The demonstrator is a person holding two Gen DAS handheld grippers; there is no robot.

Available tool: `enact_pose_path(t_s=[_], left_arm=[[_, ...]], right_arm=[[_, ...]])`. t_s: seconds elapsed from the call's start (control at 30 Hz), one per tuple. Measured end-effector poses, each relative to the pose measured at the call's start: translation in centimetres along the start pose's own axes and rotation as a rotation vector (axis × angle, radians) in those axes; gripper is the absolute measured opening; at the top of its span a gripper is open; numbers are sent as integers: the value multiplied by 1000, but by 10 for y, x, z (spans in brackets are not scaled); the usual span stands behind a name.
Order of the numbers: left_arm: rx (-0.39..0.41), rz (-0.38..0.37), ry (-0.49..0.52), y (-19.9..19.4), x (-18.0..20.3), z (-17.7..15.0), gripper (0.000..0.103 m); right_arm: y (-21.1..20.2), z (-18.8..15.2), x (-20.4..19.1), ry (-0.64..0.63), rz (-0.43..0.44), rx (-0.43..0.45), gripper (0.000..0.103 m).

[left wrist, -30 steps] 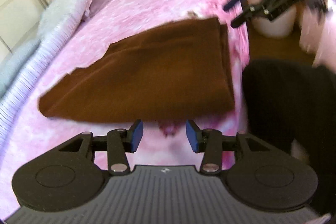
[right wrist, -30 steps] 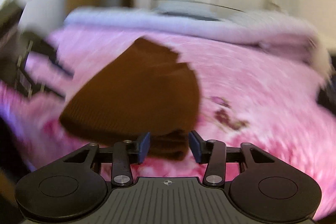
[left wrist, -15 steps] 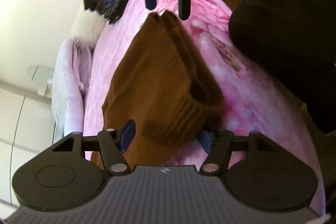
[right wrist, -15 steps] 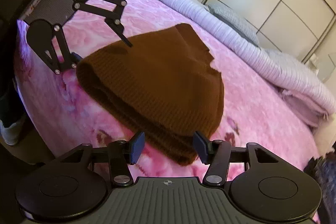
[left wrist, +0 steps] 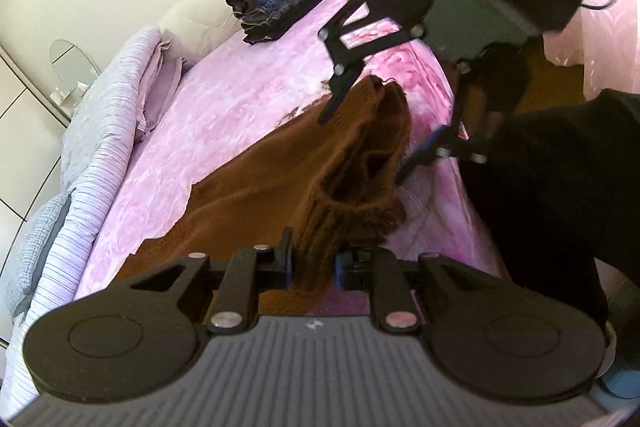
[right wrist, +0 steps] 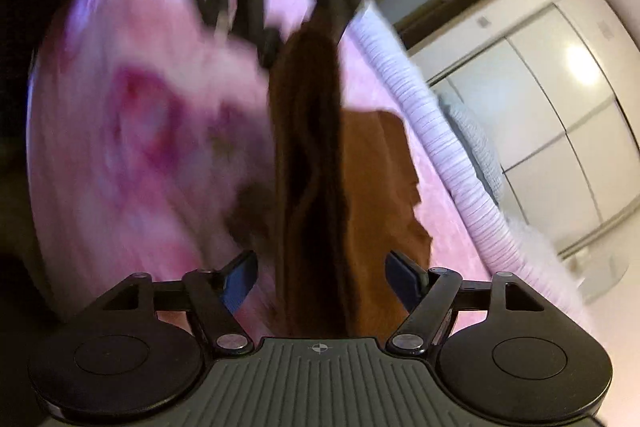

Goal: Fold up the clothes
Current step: 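Grasp the folded vest edge with the left gripper while the right gripper grasps it, then fold the held vest over onto itself with both grippers and open them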

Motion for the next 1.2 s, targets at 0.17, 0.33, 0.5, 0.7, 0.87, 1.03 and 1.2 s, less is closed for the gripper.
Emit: enact_pose_path(t_s=[0.17,0.33,0.5,0.7,0.87,1.03,1.2], left_arm=[[-12,9,19,7,12,-4,19],[-77,87,144,28,38,-10,29],[-117,152,146,44,32,-9,14],[-23,120,6,-21,1,-6,12],[33,25,-73,-97,9,-9,12],[34,-41,-126,-127,39,-15,12],[47,-41,-148,-130,41,-14,12]], right_arm=[[13,-31,9,-145,-66,-62,26],[15,-34,14,-127,-44,-80,13],[16,-25,27,-106,-19,-95,12],[-20,11,49,-79,27,-76,11],[-88,53,34,-110,178,-43,10],[-131,72,8,-97,285,-62,10],[-138,70,0,-101,287,-91,10]])
Point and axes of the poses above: each gripper's, at about its wrist camera, not at the fingertips, and y roughly the way its jaws point, x to its right, z to its top, the point moved 8 cm from there along y, roughly the way its jaws point, and after that the axes turned 6 degrees about y, right-handed, at the moved point
